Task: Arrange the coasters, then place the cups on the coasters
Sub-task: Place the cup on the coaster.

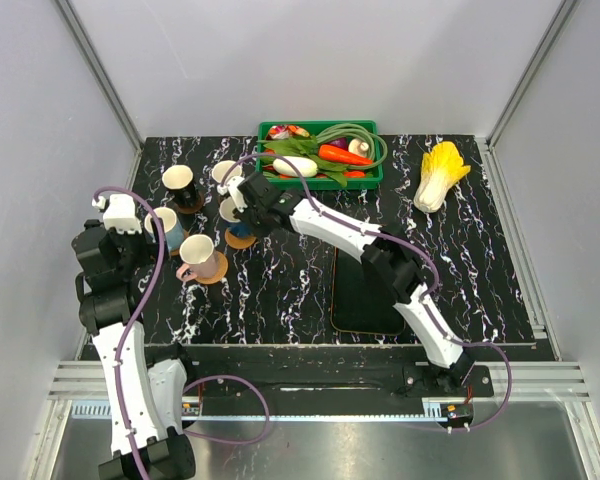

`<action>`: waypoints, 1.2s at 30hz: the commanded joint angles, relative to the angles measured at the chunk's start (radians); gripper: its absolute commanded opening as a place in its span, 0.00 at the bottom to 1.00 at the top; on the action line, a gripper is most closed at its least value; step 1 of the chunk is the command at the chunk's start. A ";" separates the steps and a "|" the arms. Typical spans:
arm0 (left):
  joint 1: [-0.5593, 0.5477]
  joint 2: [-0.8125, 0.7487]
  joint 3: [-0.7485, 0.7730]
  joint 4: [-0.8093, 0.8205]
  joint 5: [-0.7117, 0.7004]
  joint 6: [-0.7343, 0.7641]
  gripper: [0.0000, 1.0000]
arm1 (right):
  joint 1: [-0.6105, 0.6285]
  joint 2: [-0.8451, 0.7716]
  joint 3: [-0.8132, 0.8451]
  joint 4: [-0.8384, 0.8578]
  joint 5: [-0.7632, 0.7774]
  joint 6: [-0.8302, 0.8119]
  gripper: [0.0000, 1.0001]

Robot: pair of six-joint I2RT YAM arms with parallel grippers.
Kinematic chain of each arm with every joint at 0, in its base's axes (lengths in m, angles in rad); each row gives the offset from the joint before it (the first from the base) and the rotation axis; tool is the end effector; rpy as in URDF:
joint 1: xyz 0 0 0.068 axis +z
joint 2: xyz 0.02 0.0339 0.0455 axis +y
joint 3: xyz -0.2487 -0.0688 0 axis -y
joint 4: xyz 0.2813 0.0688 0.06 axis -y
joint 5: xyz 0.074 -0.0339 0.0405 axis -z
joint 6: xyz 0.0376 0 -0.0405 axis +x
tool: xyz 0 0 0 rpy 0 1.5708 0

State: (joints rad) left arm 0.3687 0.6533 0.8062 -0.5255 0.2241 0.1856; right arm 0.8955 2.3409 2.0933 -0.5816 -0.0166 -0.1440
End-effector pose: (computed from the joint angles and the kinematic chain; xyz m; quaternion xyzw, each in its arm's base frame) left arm 0.1844 0.0623 0.3265 -0.0122 0.8230 0.0645 0.5642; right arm 0.3471 0.4343 0.1990 -0.4655 0.8074 0.1402 0.3342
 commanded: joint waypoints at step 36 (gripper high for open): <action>0.009 -0.014 -0.019 0.048 0.031 -0.011 0.99 | 0.034 0.067 0.183 -0.004 0.012 0.021 0.00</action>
State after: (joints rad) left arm 0.3706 0.6487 0.7910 -0.5220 0.2329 0.1848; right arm 0.9165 2.4214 2.2009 -0.6552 -0.0166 -0.1158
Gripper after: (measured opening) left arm 0.988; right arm 0.247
